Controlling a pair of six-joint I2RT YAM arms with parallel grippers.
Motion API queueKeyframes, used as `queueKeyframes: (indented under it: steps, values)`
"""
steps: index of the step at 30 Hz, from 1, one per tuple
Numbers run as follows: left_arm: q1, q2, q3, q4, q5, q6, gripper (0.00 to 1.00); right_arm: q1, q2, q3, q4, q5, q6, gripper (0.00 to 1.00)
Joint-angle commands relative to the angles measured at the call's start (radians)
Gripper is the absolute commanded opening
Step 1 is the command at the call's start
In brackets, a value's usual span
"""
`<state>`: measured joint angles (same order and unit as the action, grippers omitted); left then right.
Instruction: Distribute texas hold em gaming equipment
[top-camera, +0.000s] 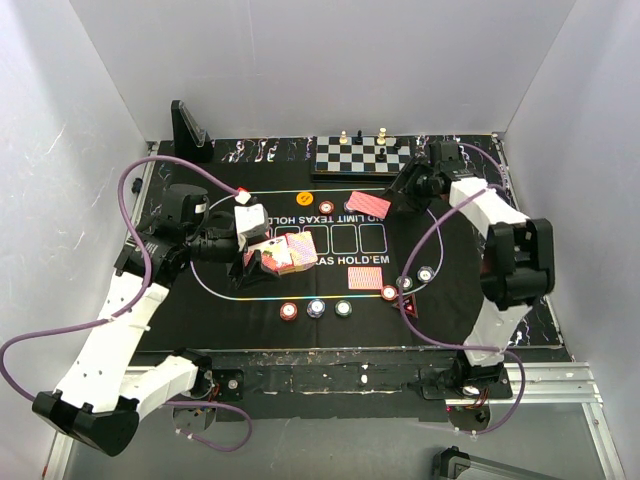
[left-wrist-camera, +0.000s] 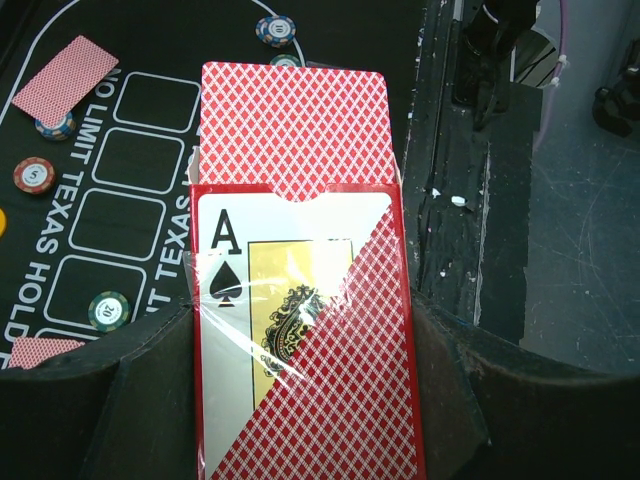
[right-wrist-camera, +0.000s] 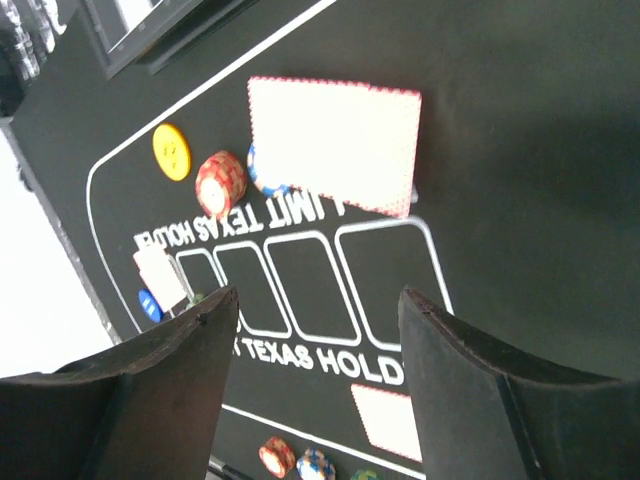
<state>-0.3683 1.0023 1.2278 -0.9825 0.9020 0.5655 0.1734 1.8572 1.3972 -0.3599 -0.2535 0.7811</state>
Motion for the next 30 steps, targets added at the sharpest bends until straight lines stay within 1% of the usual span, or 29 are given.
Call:
queueKeyframes:
  steps: [1,4,6,9,12,15,17,24,30]
  values:
    - [0.003,-0.016,0.015,0.01,0.04,0.01,0.0,0.046,-0.214,-0.11,0.001,-0.067,-0.005,0.77]
    - [0.006,-0.011,0.009,0.013,0.04,0.014,0.0,0.102,-0.34,-0.15,0.015,-0.185,-0.016,0.83]
    - [0.006,-0.007,0.004,0.016,0.044,0.017,0.0,0.147,-0.41,-0.136,0.001,-0.252,-0.052,0.85]
    - [0.006,0.008,0.002,0.018,0.044,0.017,0.0,0.215,-0.493,-0.138,0.019,-0.341,-0.042,0.86]
    - [0.006,0.021,0.001,0.019,0.049,0.019,0.0,0.285,-0.568,-0.185,0.108,-0.397,0.021,0.87]
    - [0.006,0.025,-0.001,0.033,0.048,0.013,0.0,0.351,-0.615,-0.242,0.235,-0.437,0.096,0.88]
    - [0.006,0.033,0.004,0.034,0.044,0.013,0.0,0.397,-0.616,-0.248,0.282,-0.464,0.115,0.88]
    - [0.006,0.045,0.022,0.05,0.046,0.005,0.0,0.52,-0.535,-0.196,0.271,-0.471,0.096,0.89]
    - [0.006,0.044,0.019,0.056,0.044,0.001,0.0,0.572,-0.483,-0.181,0.312,-0.466,0.122,0.9]
